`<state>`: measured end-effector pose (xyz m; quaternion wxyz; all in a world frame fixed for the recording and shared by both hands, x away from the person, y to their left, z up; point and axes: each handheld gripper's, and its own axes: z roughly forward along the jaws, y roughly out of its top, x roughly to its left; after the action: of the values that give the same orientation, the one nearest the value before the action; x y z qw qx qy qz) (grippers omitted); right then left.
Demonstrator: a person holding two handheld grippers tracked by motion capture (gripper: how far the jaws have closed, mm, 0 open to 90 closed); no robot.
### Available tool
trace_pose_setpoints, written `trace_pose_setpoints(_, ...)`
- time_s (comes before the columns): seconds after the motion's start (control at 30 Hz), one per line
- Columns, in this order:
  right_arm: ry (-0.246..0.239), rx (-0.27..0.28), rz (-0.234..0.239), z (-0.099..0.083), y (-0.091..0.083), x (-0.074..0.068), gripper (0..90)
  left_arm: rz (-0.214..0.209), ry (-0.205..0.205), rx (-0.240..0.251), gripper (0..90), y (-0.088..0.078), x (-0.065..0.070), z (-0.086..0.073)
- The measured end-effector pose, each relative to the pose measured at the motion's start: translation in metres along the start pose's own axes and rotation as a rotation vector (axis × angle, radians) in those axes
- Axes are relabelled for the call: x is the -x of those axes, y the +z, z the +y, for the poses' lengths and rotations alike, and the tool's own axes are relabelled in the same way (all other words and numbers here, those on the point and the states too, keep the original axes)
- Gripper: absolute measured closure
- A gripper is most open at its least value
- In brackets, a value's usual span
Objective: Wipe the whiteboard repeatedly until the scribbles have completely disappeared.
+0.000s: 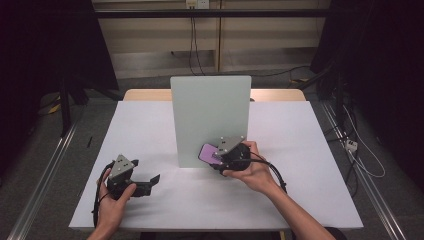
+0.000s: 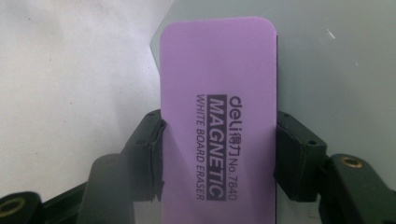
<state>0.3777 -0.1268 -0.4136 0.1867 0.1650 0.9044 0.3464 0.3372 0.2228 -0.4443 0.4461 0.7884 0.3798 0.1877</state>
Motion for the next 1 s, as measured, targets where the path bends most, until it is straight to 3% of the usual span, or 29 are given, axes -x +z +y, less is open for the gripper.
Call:
trace_pose_setpoints(0.27,0.018,0.044,-0.065,0.003,-0.020,0.013,42.1,0.005,0.005,-0.002,5.0,-0.001,0.000,0.000)
trace_pose_setpoints(0.53,0.059,0.104,-0.167,0.005,-0.055,0.036,42.1,0.005,0.001,-0.001,5.0,-0.001,-0.001,0.000)
trace_pose_setpoints(0.7,0.044,0.090,-0.189,-0.001,-0.057,0.034,42.1,0.001,0.003,0.000,5.0,-0.001,0.000,0.000)
trace_pose_setpoints(1.0,0.061,0.049,-0.141,-0.027,-0.043,0.020,42.0,0.003,0.012,-0.008,4.9,0.000,0.001,0.000)
